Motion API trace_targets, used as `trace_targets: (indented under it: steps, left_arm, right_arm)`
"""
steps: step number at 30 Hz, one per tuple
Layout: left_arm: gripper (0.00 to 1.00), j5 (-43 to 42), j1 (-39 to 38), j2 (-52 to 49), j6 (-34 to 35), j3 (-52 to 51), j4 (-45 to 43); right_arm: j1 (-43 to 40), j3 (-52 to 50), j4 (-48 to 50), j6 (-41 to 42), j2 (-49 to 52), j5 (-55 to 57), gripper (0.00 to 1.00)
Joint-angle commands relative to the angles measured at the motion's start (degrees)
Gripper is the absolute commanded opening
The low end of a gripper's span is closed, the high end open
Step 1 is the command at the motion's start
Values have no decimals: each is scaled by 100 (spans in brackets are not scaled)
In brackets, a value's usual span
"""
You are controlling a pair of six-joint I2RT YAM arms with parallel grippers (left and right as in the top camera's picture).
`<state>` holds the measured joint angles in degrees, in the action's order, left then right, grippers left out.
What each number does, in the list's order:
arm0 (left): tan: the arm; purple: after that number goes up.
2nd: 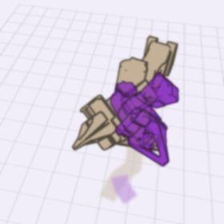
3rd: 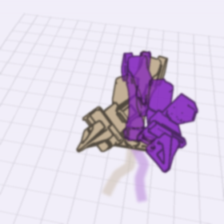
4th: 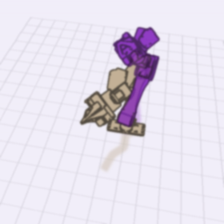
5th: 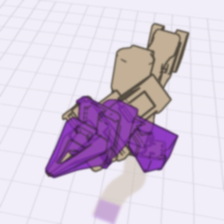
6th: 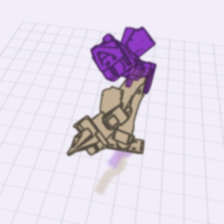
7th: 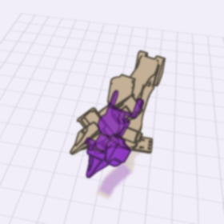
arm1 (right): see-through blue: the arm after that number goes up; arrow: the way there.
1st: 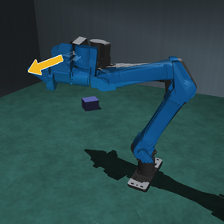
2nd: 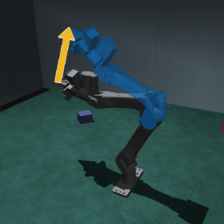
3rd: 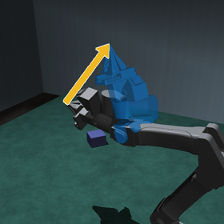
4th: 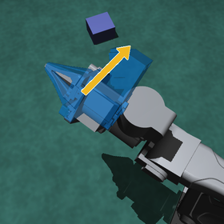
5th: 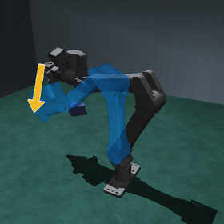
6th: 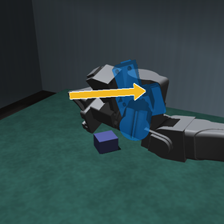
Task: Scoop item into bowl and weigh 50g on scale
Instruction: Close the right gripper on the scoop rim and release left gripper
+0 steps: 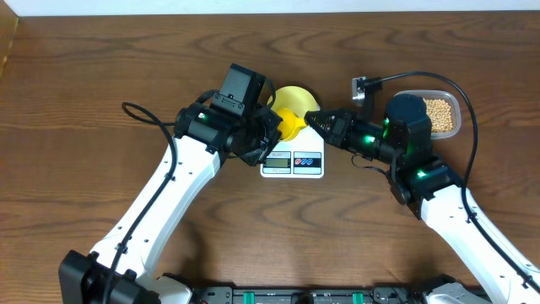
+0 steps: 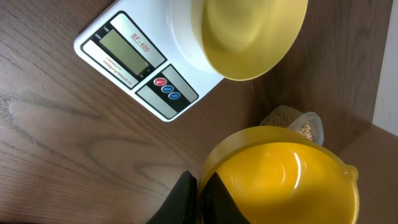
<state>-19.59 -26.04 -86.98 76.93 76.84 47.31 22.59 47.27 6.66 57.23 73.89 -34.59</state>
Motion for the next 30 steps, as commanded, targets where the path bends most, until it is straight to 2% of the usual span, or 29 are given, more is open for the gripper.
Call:
trace_targets:
  steps: [1,3,4,12,20,30]
  left_arm:
    - [44,-48,-20,61,55,0,-4]
    - [84,-48,-17,61,55,0,-4]
    - [95,-48,-17,61,55,0,-4]
    - [96,-52,-2,63,44,0,-4]
    - [96,-50,0,302,-428,0,-7]
    - [96,-46,-2,1012,-2120,0,-2]
  right_arm:
    - [39,101,-4,-70,39,15,1]
    - [39,101,-4,-70,39,15,1]
    - [39,101,-4,-72,39,15,1]
    - [33,101,-28,-352,39,114,1]
    - [-125,101,-420,-778,37,557,1]
    - [-496,105,-511,-1311,37,549,1]
